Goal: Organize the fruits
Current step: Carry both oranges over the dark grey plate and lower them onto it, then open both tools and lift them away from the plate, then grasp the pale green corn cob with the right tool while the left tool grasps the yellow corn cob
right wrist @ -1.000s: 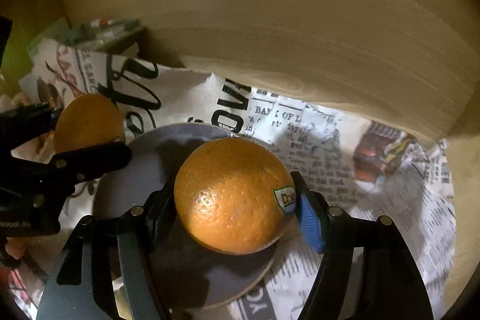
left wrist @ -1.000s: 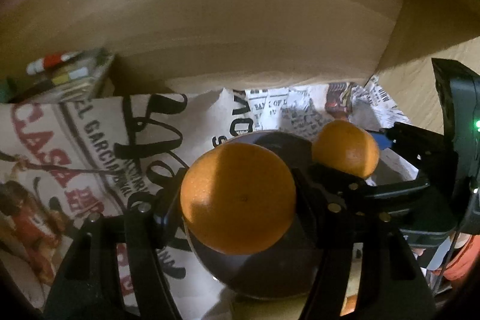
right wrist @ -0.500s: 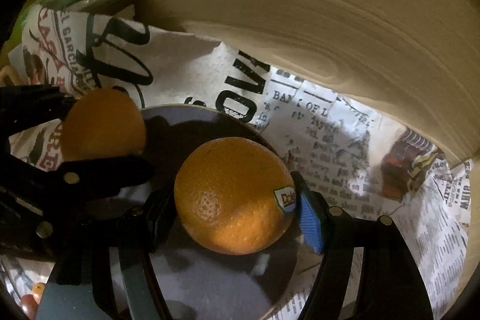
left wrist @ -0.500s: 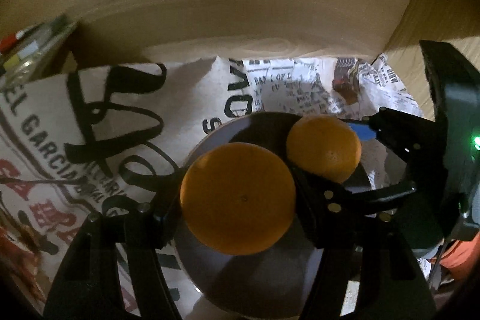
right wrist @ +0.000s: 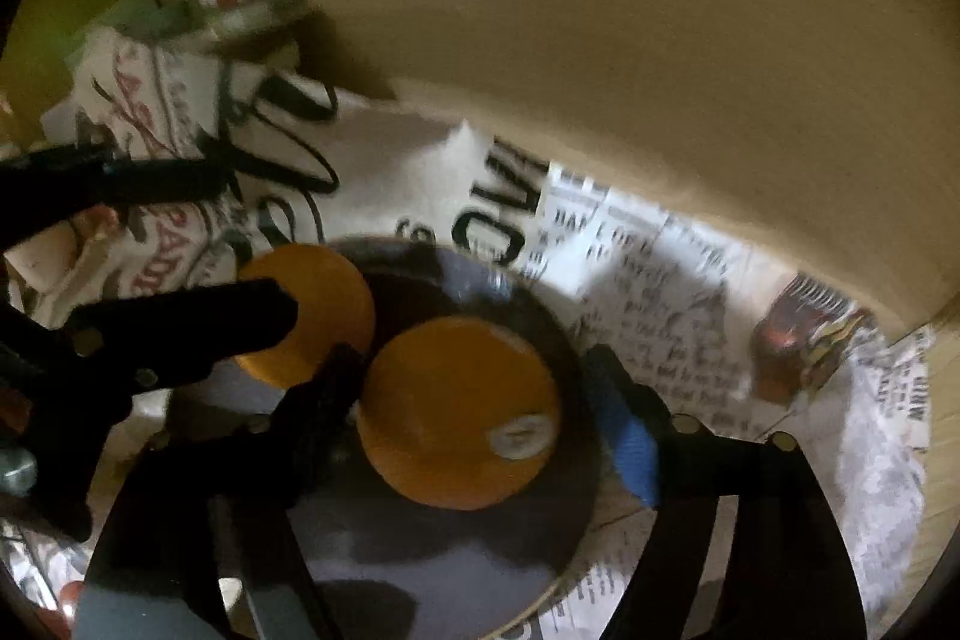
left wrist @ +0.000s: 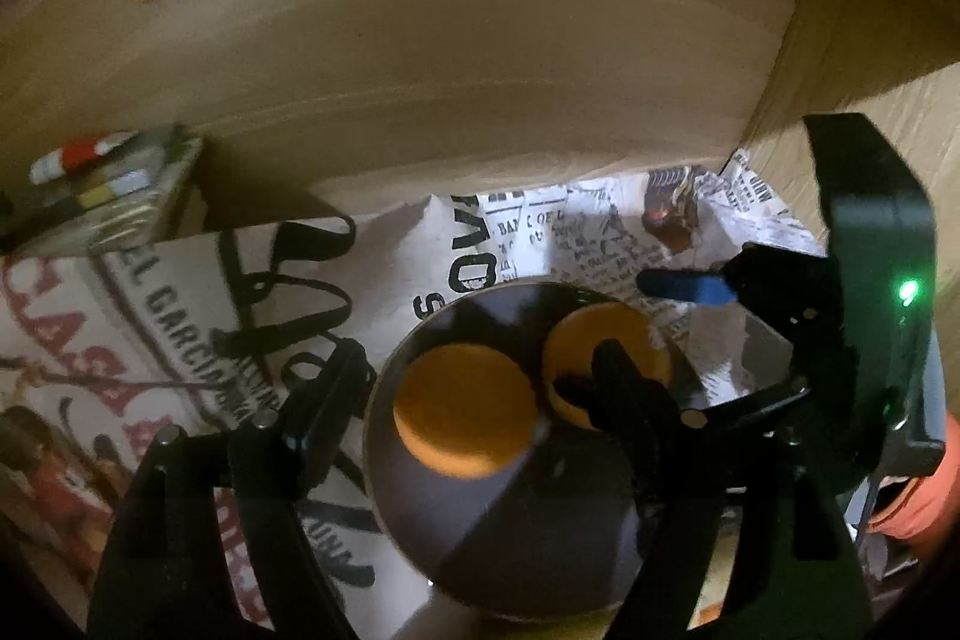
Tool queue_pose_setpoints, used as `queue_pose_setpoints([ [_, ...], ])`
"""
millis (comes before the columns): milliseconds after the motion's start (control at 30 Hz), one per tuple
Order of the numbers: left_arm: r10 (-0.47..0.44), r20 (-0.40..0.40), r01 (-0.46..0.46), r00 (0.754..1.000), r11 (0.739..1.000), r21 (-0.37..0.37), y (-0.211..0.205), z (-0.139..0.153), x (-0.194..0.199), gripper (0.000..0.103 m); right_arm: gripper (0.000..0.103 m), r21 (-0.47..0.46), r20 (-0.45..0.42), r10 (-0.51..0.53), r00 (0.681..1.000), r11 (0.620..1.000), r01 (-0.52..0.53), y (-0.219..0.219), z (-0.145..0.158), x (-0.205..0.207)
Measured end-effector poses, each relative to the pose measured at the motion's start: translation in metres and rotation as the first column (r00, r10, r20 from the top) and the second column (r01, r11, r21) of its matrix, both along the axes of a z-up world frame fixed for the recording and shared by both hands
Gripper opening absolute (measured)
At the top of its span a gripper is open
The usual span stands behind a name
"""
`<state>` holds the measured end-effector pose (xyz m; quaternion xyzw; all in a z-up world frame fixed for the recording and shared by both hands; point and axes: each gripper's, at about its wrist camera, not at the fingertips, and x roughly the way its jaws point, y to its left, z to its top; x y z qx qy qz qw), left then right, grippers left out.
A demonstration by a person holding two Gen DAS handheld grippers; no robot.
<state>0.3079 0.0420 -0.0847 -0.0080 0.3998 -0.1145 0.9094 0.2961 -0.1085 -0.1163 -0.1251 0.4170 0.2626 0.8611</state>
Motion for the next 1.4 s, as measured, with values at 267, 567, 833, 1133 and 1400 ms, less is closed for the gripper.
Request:
queue_pose_setpoints([
  [267, 0.033, 0.082, -0.033, 0.996, 0.999, -0.003, 0.01, 0.028, -0.046, 0.083, 0.076, 0.05, 0.072, -0.034, 0.997, 0.998, 0.031, -0.017, 0.043, -0.02],
  [567, 0.045, 0.077, -0.046, 0.996, 0.999, 0.009, 0.009, 0.017, -0.093, 0.091, 0.077, 0.076, 0.121, -0.031, 0.992, 0.997, 0.022, -0.027, 0.056, -0.079],
  [833, 0.051, -0.002, -0.051, 0.999, 0.999, 0.014, 0.006, -0.02, -0.121, 0.092, 0.076, 0.096, 0.042, -0.011, 0.999, 0.995, 0.007, -0.029, 0.024, -0.11],
  [1133, 0.033, -0.095, -0.033, 0.995, 0.999, 0.0, -0.004, -0.05, -0.126, 0.094, 0.063, 0.089, -0.069, 0.011, 0.998, 0.996, -0.005, -0.02, -0.012, -0.104],
  [1400, -0.021, -0.121, 0.024, 0.992, 1.0, 0.018, -0.029, -0.056, -0.114, 0.096, 0.038, 0.098, -0.068, 0.007, 0.998, 0.995, -0.001, -0.03, -0.007, -0.104],
])
